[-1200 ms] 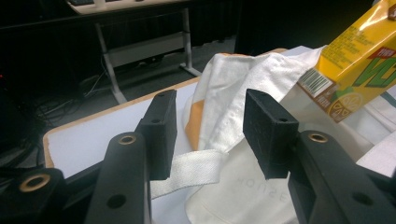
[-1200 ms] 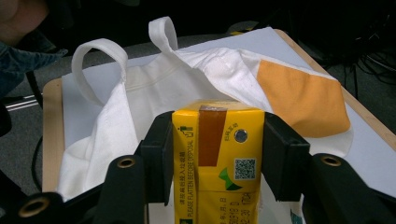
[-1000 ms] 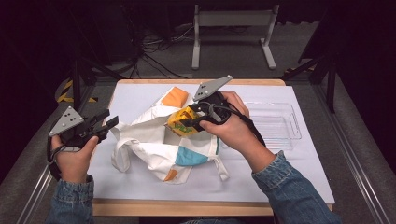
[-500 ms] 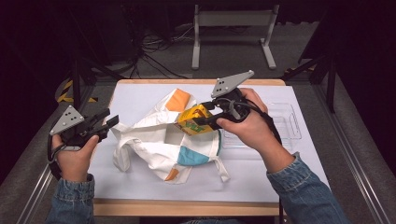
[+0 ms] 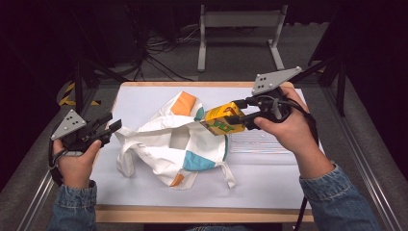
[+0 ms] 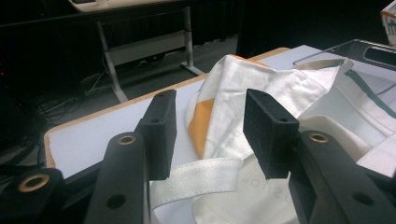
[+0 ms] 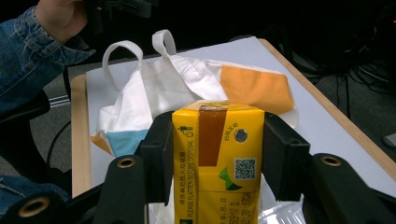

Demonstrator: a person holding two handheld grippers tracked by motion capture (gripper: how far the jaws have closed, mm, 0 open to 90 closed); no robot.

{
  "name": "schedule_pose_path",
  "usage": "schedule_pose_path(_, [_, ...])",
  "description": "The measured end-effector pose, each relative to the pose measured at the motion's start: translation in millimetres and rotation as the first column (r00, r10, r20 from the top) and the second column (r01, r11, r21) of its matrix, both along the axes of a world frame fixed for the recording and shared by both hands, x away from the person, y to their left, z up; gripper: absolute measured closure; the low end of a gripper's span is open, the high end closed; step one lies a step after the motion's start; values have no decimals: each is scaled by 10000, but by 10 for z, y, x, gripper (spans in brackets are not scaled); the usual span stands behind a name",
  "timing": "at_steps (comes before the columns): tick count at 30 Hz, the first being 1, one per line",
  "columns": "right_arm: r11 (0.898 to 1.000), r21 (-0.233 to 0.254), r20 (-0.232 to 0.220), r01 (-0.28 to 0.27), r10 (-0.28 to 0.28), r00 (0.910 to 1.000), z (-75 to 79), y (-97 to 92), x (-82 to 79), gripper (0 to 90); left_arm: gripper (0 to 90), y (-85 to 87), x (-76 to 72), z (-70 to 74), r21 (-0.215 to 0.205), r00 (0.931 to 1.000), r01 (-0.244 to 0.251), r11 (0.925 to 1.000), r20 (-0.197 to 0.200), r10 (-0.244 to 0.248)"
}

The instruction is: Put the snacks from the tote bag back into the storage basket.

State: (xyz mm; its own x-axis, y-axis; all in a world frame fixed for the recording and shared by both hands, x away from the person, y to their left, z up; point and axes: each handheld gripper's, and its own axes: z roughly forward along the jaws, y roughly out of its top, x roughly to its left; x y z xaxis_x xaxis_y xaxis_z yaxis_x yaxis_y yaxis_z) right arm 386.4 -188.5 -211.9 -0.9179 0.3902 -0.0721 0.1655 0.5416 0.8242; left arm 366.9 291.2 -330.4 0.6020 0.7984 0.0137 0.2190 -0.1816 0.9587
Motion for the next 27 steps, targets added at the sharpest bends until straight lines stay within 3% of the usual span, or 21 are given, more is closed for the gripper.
schedule_pose_path(15, [9958, 477, 167, 778, -787, 9968, 106, -642, 39, 504, 551, -15, 3, 6, 38, 10000, -4, 10000, 7, 4])
schedule_pose_path(27, [9925, 423, 275, 1146, -1159, 9929, 54, -964, 169, 503, 550, 7, -38, -1, 92, 9999, -125, 9999, -16, 125])
